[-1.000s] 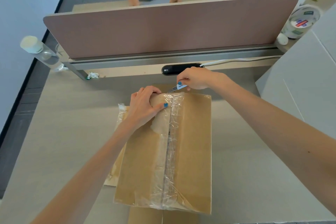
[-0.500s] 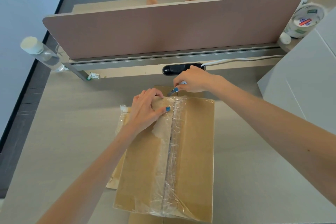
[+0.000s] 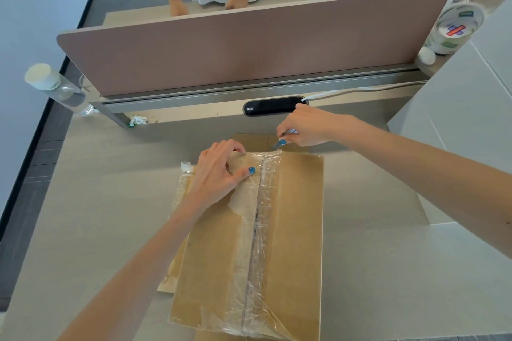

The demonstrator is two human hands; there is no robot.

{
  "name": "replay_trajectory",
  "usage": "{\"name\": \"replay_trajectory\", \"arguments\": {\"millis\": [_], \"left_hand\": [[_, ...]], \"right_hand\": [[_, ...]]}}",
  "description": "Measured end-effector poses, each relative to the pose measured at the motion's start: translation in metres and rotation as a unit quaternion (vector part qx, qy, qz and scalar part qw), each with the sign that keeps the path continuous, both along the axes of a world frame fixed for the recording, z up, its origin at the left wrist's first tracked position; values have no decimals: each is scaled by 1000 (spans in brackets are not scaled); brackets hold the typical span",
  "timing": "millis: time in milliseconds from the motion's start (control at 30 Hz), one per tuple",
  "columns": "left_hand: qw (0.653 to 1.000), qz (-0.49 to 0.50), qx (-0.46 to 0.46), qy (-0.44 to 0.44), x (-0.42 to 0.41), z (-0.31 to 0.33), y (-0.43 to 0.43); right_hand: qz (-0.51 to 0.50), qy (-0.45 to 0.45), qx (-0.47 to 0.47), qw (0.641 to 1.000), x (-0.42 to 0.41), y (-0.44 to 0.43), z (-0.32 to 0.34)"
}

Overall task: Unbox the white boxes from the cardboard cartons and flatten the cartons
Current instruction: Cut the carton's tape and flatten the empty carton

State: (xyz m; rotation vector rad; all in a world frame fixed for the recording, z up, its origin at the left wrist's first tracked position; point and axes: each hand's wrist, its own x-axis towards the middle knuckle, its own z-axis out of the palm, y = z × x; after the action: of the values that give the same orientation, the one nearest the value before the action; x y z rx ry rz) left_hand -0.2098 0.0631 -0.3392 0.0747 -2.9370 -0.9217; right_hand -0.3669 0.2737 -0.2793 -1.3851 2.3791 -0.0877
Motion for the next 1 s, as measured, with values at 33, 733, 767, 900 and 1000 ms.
{"name": "replay_trajectory", "arguments": {"millis": [33,733,767,900,1000], "left_hand": [[1000,0,-2,0,0,0,0],[993,113,11,-17,-45,14,2],[992,128,16,-15,-50,14,4],[982,187,27,-11,-67,14,12],[980,198,31,-10,-73,12,13]], "right_hand": [[-2,3,7,1000,0,6,0],[-215,33,-81,973,47,-16,12],[-221,35,-79,971,47,-18,14],[-257,61,-86,961,46,-28,14],[-277,66,-108,952,47,-40,9]]}}
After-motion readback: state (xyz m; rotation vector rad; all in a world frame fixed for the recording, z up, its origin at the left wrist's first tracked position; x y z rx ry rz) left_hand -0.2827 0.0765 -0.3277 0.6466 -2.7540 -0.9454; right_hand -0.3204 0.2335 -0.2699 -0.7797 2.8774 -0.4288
